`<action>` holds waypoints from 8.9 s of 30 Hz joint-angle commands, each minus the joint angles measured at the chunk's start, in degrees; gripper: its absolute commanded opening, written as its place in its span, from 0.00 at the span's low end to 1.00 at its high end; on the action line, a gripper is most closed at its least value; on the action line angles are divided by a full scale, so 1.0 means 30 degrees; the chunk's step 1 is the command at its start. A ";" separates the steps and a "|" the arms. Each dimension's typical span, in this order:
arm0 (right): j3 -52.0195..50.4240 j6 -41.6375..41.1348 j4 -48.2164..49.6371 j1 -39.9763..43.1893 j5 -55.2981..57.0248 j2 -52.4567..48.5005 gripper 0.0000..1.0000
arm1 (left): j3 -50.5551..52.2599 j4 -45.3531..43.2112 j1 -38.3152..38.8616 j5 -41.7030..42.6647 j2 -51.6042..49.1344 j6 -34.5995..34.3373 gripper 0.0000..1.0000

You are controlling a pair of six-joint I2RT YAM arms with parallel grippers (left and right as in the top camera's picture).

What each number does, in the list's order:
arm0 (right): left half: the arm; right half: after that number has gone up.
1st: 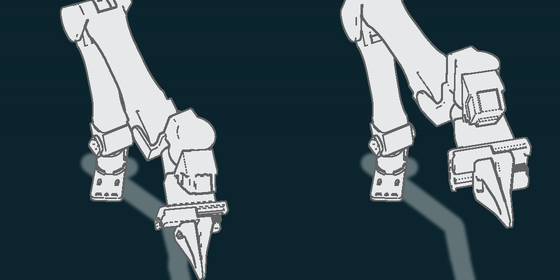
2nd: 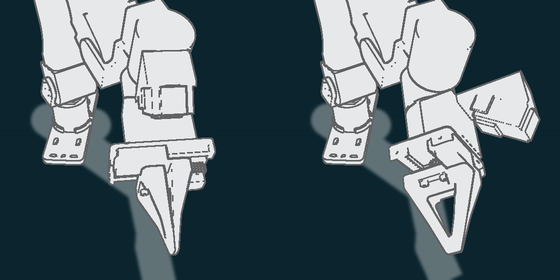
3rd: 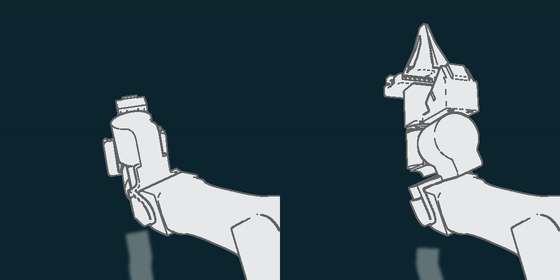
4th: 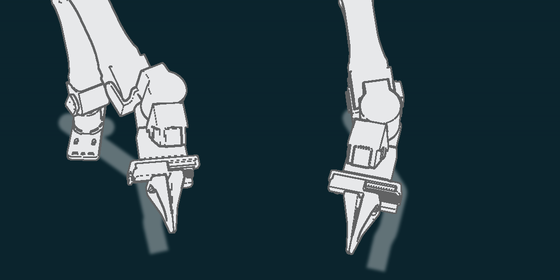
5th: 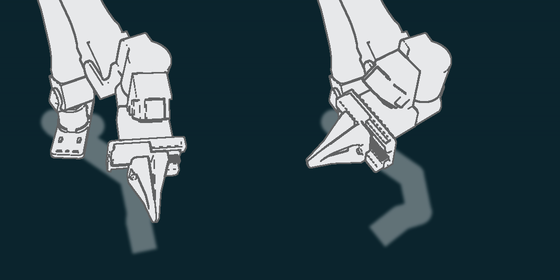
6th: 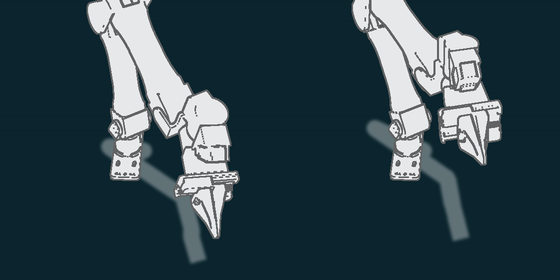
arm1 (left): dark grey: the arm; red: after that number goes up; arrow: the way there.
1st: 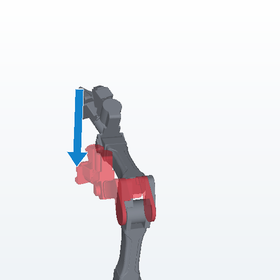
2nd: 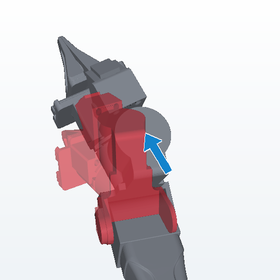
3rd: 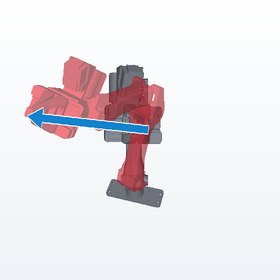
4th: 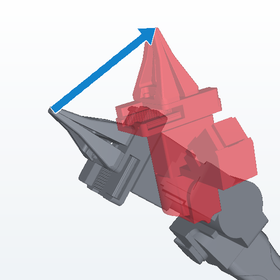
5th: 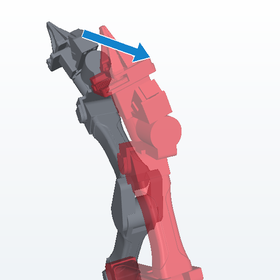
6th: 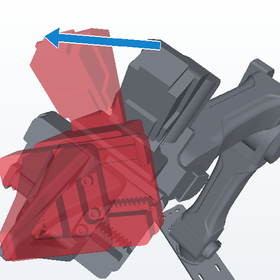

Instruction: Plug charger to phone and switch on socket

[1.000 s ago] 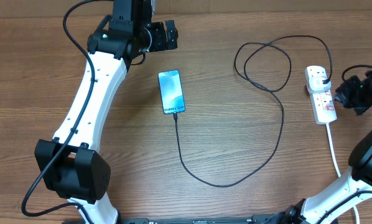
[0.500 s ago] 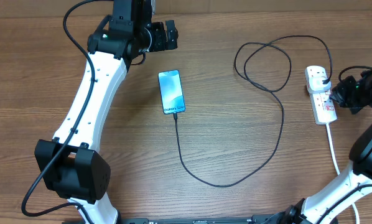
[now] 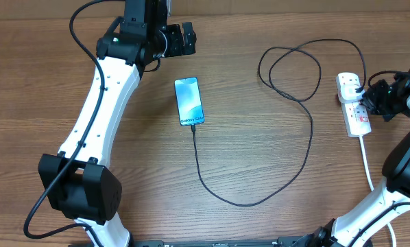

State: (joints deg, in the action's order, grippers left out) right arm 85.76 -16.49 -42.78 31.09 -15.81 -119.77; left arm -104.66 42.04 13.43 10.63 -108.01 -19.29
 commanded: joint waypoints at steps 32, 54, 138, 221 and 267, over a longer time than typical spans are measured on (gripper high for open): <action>-0.0102 0.0328 -0.1880 -0.0510 -0.1326 -0.0058 0.04 | -0.0401 -0.0022 0.0015 -0.0197 0.0102 -0.0066 1.00; -0.0102 -0.1727 0.0758 0.0306 0.1180 -0.0058 0.04 | -0.0401 -0.0015 0.0015 -0.0197 0.0102 -0.0066 1.00; -0.0102 -0.1093 -0.2208 -0.1508 -0.1872 -0.2215 0.04 | -0.0401 -0.0015 0.0015 -0.0197 0.0102 -0.0066 0.99; 0.2149 0.0597 -1.3143 -0.5756 0.0270 1.6655 1.00 | -0.0401 -0.0015 0.0015 -0.0189 0.0102 -0.0066 1.00; -2.5522 0.0590 1.2815 -0.9479 0.5865 3.8373 1.00 | -0.0401 -0.0015 0.0015 -0.0197 0.0102 -0.0066 0.99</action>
State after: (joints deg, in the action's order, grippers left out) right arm 10.61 -14.94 -4.73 3.49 0.10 -6.46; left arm -104.66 42.06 13.43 10.44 -108.01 -19.31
